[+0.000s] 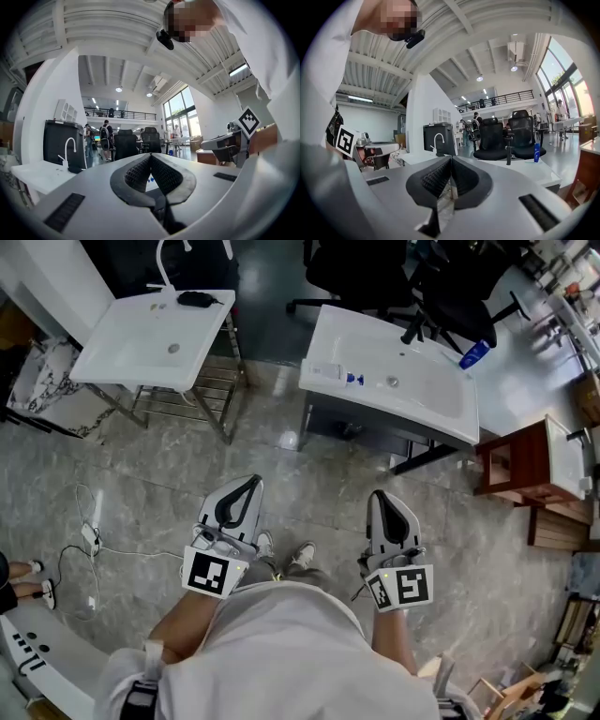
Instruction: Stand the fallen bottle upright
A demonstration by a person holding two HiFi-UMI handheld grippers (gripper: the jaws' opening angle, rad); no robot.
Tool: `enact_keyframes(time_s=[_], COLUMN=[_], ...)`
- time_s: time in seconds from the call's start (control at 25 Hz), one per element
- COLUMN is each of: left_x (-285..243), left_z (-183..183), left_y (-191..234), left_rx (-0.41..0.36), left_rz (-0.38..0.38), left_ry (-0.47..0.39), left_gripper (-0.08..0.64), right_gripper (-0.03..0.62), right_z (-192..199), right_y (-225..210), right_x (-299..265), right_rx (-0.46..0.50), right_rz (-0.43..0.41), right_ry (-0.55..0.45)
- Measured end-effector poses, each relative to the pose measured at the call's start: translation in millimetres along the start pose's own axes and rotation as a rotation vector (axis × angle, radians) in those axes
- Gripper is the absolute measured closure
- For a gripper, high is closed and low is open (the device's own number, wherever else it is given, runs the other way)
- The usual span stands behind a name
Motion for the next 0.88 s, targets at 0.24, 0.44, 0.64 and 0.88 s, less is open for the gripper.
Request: enact_keyframes(time_s=[0.24, 0.44, 0.64, 0.88], left_x=[4, 16, -12, -77], left_z=[0, 11, 21, 23], left_y=[-25, -9, 16, 61], left_rx=[-0.024, -0.034, -0.025, 0.003], left_rz=[-0.055, -0.115, -0.096, -0.027], left_ry=[-0.001, 0.043, 0.035, 0.015], left_gripper=[0.543, 0.541, 0.542, 0.541], right_gripper=[0.554, 0.554, 0.554, 0.554], right_z=[16, 14, 16, 17], right_y=[-27, -22, -25, -34], right_x=[11, -12, -42, -102], right_rx=[-0.001, -0.006, 0.009, 0.003], right_rz=[-0.048, -0.092, -0.092, -0.059], right_ry=[-0.005, -0.017, 0.001, 0.060])
Point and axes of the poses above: the fingertips, and each gripper's own axes: x backward along the fingers, y to its left, z out of its underside, the point moved 2 cm from there along x, backward along the fingers, and after that the axes turned 2 degrees about x, right-handed, at the moved point
